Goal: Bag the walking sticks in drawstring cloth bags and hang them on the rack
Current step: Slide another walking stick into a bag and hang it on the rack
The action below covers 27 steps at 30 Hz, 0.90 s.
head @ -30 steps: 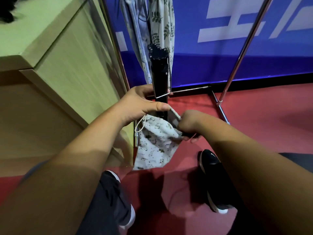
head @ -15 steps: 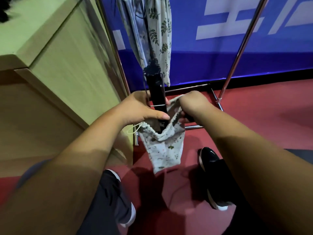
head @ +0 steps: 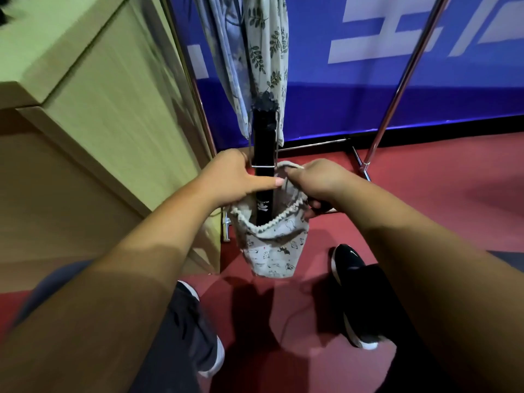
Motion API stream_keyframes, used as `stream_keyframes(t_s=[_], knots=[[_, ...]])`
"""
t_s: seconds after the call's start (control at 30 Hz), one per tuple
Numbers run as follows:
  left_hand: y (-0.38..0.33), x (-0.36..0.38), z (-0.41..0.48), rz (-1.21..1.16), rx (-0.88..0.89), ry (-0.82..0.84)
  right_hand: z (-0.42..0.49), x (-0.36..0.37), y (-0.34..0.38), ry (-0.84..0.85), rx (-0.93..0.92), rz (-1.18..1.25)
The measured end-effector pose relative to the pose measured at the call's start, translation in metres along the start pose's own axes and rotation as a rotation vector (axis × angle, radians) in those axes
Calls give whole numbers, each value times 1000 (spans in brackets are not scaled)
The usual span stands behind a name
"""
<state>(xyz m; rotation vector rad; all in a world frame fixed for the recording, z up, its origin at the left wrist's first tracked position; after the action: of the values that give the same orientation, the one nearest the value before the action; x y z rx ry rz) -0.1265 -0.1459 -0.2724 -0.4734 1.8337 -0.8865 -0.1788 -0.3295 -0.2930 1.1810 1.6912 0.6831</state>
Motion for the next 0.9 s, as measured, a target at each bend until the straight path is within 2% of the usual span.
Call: stream_keyframes(t_s=[0.17, 0.3, 0.5, 0.73, 0.83, 0.9], knots=[[-4, 3, 0, -216, -50, 24, 8, 1, -6, -20, 27, 39], [-11, 1, -1, -325, -33, -62, 7, 14, -12, 73, 53, -43], [-6, 19, -5, -85, -71, 65, 17, 4, 0, -66, -114, 194], [6, 25, 5, 57, -75, 124, 19, 9, -2, -82, -97, 459], [10, 22, 9, 100, -63, 44, 15, 5, 3, -81, -92, 413], [13, 19, 12, 92, -63, -3, 15, 0, 7, -72, -160, 225]])
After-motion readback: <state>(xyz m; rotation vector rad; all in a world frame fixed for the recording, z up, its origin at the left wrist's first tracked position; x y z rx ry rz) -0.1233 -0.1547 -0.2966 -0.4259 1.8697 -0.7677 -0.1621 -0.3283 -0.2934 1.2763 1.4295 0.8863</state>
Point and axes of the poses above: each hand's wrist, its own z-axis towards the middle knuckle, its own x-axis out of the palm, y = z × x, the point moved 5 cm from there along z, towards the middle knuckle, and after that the axes turned 9 degrees about -x, right-handed, at the moved point
